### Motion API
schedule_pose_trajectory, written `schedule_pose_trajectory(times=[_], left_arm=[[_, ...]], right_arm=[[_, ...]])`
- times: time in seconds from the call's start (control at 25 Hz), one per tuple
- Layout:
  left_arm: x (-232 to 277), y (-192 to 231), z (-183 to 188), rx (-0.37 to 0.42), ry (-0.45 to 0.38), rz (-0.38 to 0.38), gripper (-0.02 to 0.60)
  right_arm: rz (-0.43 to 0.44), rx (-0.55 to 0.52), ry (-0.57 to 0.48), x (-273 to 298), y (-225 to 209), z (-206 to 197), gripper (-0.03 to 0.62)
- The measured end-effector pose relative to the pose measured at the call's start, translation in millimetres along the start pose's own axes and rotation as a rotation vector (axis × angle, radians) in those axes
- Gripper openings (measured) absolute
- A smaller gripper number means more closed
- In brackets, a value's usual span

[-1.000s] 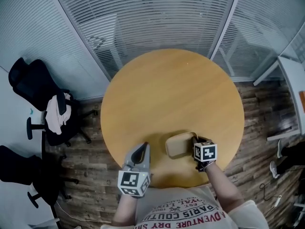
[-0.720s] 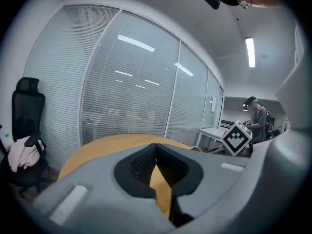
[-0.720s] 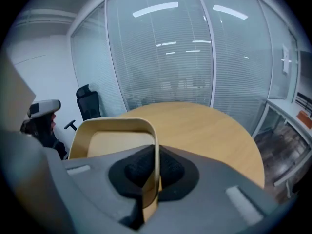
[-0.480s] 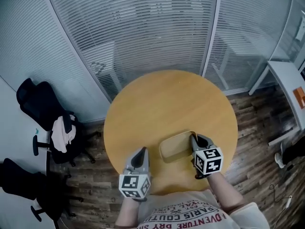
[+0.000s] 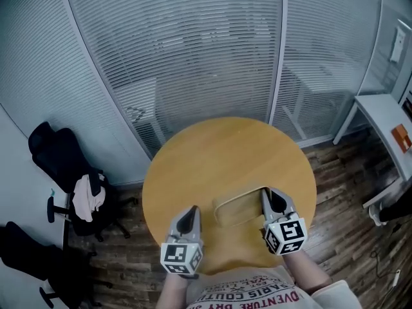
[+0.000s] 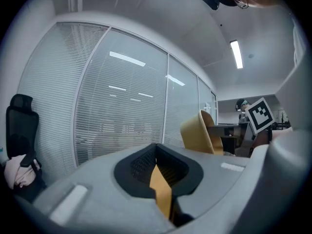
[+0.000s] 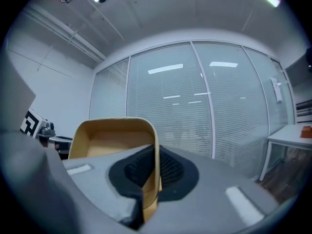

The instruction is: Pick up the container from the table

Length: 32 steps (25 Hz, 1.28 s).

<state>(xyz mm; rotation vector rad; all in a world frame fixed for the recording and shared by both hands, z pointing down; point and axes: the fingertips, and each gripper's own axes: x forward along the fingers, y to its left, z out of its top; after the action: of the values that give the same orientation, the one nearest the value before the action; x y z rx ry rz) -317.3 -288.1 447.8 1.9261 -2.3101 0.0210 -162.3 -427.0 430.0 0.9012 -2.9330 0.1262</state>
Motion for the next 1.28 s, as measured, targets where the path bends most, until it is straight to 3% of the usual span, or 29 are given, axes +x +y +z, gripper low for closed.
schedule_pose_trajectory(times=[0.36, 1.28], left_arm=[[-2, -3, 5, 0.001, -0.016, 0.018, 0.006], [-20, -4, 2, 0.025, -0.007, 0.055, 0.006]], right_arm=[[0.026, 0.045, -0.015, 0, -1, 0, 0.005], [0.058, 0.038, -0.009, -8, 14, -6, 0.005]])
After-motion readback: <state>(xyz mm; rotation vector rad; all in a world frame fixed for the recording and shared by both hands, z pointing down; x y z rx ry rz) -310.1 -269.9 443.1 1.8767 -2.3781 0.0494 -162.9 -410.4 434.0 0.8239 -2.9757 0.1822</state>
